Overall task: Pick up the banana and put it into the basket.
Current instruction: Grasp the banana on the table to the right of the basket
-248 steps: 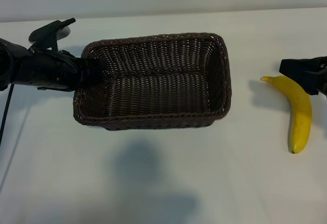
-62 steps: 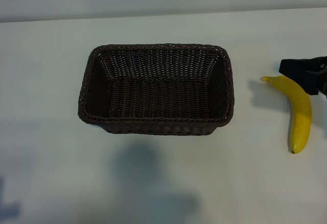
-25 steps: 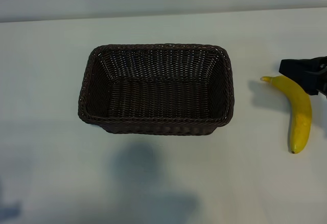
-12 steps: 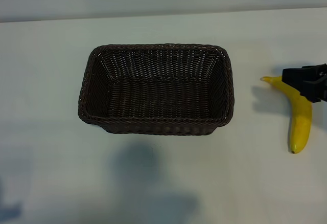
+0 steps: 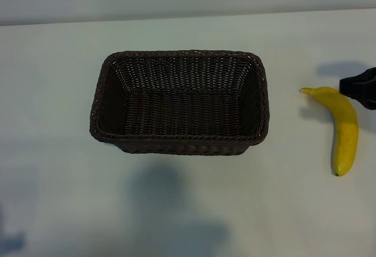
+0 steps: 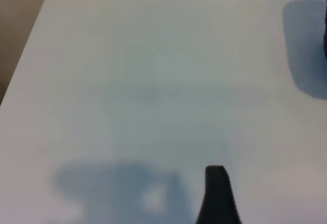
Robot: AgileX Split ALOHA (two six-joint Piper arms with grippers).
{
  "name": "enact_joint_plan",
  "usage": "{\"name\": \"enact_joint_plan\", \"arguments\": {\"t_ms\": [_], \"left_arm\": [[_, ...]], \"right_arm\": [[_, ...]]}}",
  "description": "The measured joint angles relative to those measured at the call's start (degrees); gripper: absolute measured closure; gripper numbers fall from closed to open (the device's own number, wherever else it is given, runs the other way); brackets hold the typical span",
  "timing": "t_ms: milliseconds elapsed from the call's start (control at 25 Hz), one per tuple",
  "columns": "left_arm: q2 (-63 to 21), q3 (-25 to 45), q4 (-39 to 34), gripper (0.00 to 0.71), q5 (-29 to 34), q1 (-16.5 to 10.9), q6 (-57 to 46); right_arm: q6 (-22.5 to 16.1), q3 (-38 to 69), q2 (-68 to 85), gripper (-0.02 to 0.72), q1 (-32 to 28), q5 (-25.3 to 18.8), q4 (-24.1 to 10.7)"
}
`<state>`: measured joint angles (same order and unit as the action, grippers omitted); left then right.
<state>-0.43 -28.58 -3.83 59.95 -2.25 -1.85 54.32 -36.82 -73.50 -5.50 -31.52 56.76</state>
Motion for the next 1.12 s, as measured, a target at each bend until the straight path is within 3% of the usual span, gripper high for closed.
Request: {"name": "enact_joint_plan", "arguments": {"t_ms": [320, 640, 920, 1120], "left_arm": [[0.0, 0.0, 0.0, 0.169, 0.0, 0.0, 0.0], [0.0, 0.0, 0.0, 0.169, 0.0, 0.0, 0.0], [0.0, 0.0, 0.0, 0.169, 0.0, 0.0, 0.0], [0.0, 0.0, 0.0, 0.169, 0.0, 0.0, 0.0]], "right_arm": [[-0.18, -0.04, -6.29, 0.198, 0.0, 3.81, -1.09], [-2.22, -2.97, -10.74, 0.157, 0.0, 4.33, -5.1], [-6.6, -5.66, -14.84, 0.156, 0.24, 4.41, -10.56], [-14.12, -8.16, -17.7, 0.156, 3.1, 4.34, -18.99]]}}
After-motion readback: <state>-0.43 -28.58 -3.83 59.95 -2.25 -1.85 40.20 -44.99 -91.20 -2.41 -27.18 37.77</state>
